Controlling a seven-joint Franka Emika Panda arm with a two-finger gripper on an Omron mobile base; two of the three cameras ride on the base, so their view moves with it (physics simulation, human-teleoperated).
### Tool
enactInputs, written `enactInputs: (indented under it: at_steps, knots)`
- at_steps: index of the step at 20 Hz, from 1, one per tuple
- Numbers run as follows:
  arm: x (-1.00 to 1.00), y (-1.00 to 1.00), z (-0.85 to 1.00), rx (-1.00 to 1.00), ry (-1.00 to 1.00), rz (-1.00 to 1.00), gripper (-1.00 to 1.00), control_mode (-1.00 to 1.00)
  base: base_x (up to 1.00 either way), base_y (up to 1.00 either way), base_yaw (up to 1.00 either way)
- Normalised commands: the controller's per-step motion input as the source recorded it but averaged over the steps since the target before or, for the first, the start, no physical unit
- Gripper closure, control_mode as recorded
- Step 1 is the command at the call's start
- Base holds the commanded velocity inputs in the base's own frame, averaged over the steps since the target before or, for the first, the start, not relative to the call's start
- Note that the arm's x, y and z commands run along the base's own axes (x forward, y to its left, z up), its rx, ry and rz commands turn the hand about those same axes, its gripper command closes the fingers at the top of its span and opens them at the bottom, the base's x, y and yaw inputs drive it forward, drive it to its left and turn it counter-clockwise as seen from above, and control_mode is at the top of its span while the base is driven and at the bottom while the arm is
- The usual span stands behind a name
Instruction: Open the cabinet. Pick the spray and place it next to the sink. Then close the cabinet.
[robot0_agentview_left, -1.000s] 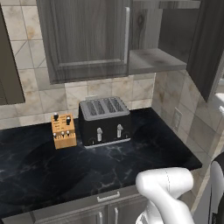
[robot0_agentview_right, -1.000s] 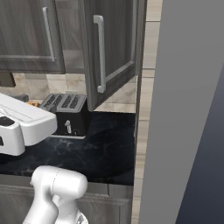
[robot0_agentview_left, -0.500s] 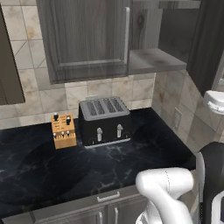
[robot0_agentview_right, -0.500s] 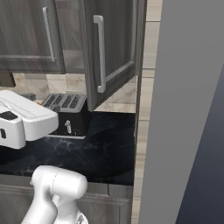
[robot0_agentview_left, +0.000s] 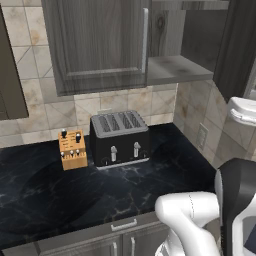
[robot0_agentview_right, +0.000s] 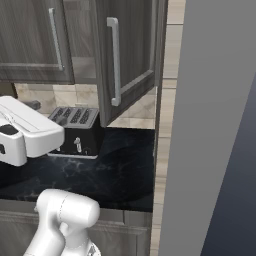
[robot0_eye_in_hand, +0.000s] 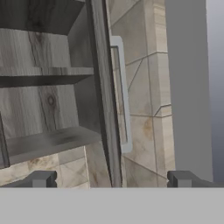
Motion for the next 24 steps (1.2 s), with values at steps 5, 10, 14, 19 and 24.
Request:
enactInputs:
  at_steps: [5, 10, 14, 19, 24]
  knots:
    - [0.12, -0.07, -0.33, 0.00, -0.13, 0.00, -1.00, -1.00, 0.00, 0.00, 0.00]
    - [0.28, -0.24, -0.18, 0.00, -0.03, 0.00, -1.00, -1.00, 0.00, 0.00, 0.00]
    - [0.33, -0.12, 0.00, 0.00, 0.00, 0.00, -1.00, -1.00, 0.00, 0.00, 0.00]
    - [0.36, -0.05, 0.00, 0.00, 0.00, 0.00, -1.00, -1.00, 0.00, 0.00, 0.00]
    - [0.06, -0.32, 0.00, 0.00, 0.00, 0.00, -1.00, -1.00, 0.00, 0.00, 0.00]
